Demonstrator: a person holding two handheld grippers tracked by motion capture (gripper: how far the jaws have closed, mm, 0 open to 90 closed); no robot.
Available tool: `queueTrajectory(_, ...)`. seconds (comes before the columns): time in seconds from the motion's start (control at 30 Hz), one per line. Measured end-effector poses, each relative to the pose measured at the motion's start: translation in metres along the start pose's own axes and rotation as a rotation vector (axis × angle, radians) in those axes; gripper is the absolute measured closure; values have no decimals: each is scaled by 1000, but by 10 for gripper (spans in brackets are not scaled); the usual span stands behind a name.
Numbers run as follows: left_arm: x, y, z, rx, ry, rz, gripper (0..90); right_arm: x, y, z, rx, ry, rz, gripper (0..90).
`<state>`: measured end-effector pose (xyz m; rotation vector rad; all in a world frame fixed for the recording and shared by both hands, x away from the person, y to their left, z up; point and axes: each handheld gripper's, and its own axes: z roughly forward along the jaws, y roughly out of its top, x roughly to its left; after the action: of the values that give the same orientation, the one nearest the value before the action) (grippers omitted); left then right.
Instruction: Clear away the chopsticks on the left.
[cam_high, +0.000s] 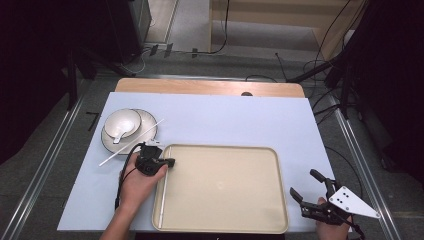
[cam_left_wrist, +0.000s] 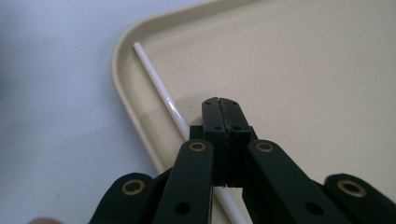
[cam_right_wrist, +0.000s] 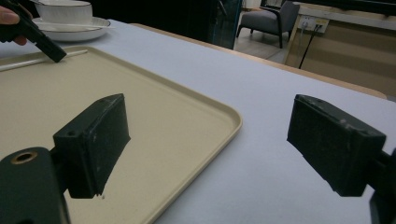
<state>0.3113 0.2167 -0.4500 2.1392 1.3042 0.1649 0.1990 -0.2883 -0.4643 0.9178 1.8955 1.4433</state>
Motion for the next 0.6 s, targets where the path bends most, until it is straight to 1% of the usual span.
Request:
queueTrajectory(0.03, 0, 0, -2, -2, -3, 3, 900, 0, 0, 0, 0, 2, -4, 132)
queueTrajectory(0.1, 3, 1, -9, -18, 1, 8, 844, 0, 0, 0, 0, 1, -5, 132)
queueTrajectory(0.13, 3, 1, -9, -18, 1, 8, 822, 0, 0, 0, 0, 2, -4, 132)
queueTrajectory(0.17, 5, 1, -13, -28, 4, 9, 822, 0, 0, 0, 0, 2, -4, 132)
queueTrajectory(0.2, 10, 1, -23, -55, -1, 12, 775, 0, 0, 0, 1, 2, -5, 132)
queueTrajectory(0.23, 12, 1, -28, -68, 0, 14, 753, 0, 0, 0, 0, 3, -4, 132)
queueTrajectory(0.27, 12, 1, -28, -68, 0, 14, 735, 0, 0, 0, 0, 3, -4, 132)
queueTrajectory(0.3, 18, 0, -39, -99, 14, 22, 720, 0, 0, 0, 0, 4, -4, 132)
queueTrajectory(0.33, 20, 0, -45, -107, 25, 28, 709, 0, 0, 0, 0, 3, -3, 132)
queueTrajectory(0.43, 30, -3, -60, -121, 60, 42, 714, -1, 0, 0, -1, 2, -2, 132)
queueTrajectory(0.47, 30, -3, -60, -121, 60, 42, 720, -1, 0, 0, -2, 2, -2, 132)
queueTrajectory(0.5, 32, -3, -63, -122, 75, 43, 720, -1, 0, 0, -2, 2, -2, 132)
queueTrajectory(0.53, 41, -6, -69, -124, 115, 57, 727, 0, 0, 0, 0, 3, -3, 132)
queueTrajectory(0.57, 41, -6, -69, -124, 115, 57, 730, 0, 0, 0, 0, 3, -3, 132)
queueTrajectory(0.6, 48, -9, -72, -124, 151, 62, 734, 0, 0, 0, 1, 4, -5, 132)
